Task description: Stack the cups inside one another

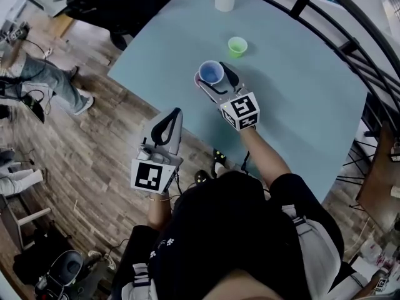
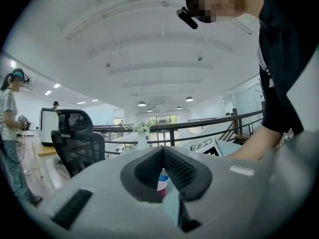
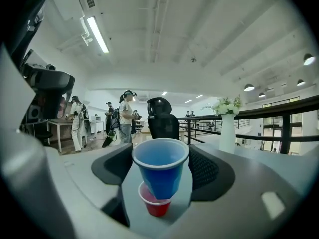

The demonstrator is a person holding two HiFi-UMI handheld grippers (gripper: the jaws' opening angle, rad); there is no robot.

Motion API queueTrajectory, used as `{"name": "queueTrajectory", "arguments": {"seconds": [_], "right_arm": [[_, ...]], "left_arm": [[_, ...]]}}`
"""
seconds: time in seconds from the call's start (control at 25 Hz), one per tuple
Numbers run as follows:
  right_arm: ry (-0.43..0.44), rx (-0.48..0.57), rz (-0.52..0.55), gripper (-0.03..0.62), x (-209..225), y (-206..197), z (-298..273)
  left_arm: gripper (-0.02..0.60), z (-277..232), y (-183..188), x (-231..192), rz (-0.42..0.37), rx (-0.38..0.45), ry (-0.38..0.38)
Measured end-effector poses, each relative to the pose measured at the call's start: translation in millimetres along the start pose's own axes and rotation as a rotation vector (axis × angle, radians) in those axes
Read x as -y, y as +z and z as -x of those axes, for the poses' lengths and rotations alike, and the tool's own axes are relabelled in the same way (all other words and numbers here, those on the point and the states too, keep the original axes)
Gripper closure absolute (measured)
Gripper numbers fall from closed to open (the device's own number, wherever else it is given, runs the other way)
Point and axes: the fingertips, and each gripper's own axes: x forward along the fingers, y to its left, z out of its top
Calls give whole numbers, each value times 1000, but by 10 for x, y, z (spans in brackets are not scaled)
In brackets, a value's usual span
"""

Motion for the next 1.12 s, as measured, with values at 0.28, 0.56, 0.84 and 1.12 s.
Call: {"name": "queueTrajectory", "arguments": {"seconds": [0.28,0.56,0.84,1.12], "right_arm": [[43,-53,10,249,-34,-225,-195],[55,-114,-2,249,-15,-503,-271],[59,-172,-4,247,4,-720,-301],[48,-186,-6,246,11,-801,-294]], "left_arm": [[595,32,-38,-121,0,-17,40],[595,-73,-76,-157,1,-28,42],[595,-124,-83,-170,6,-32,43],[595,-109,-89,-191,6,-36,45]]}}
